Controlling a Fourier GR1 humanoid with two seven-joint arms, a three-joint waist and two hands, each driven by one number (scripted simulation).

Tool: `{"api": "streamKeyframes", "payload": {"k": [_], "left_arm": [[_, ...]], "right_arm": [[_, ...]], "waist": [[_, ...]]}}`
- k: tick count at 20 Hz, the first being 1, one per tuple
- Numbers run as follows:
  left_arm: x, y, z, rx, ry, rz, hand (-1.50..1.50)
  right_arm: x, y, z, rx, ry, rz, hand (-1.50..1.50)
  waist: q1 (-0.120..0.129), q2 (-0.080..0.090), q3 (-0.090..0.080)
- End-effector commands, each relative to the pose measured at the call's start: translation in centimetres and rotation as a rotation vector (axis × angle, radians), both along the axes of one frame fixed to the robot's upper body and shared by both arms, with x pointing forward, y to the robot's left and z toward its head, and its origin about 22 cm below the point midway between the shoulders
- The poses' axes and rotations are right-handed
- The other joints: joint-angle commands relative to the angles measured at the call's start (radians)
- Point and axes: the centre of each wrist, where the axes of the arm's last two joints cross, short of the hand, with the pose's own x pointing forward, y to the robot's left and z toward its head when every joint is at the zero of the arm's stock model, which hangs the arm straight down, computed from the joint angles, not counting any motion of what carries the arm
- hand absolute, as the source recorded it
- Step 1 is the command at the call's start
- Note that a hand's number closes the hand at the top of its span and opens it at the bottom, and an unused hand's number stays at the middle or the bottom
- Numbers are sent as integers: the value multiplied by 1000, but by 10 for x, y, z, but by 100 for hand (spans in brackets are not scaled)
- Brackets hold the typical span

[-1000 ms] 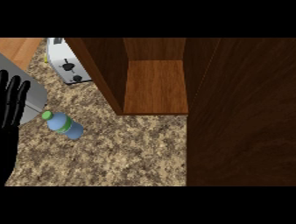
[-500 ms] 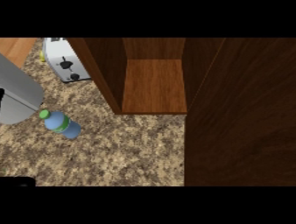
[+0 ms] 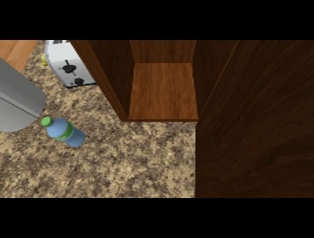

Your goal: Pick up the bottled water, place it into the cabinet and close the cabinet

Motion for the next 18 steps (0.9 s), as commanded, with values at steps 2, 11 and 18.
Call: {"api": "streamKeyframes", "payload": {"k": [2,11,18], "left_arm": [[-20,10,13,-13,15,2,-150],[-36,0,-3,-7,31,25,-150],[5,12,-30,-10,75,26,-150]], "right_arm": [[-30,4,16,28,-7,12,-150],[-56,0,19,14,-14,-4,-150],[-52,-4,21,-9,-15,32,-150]], "waist": [[-1,0,0],[-9,-3,0],[-11,4,-1]]}}
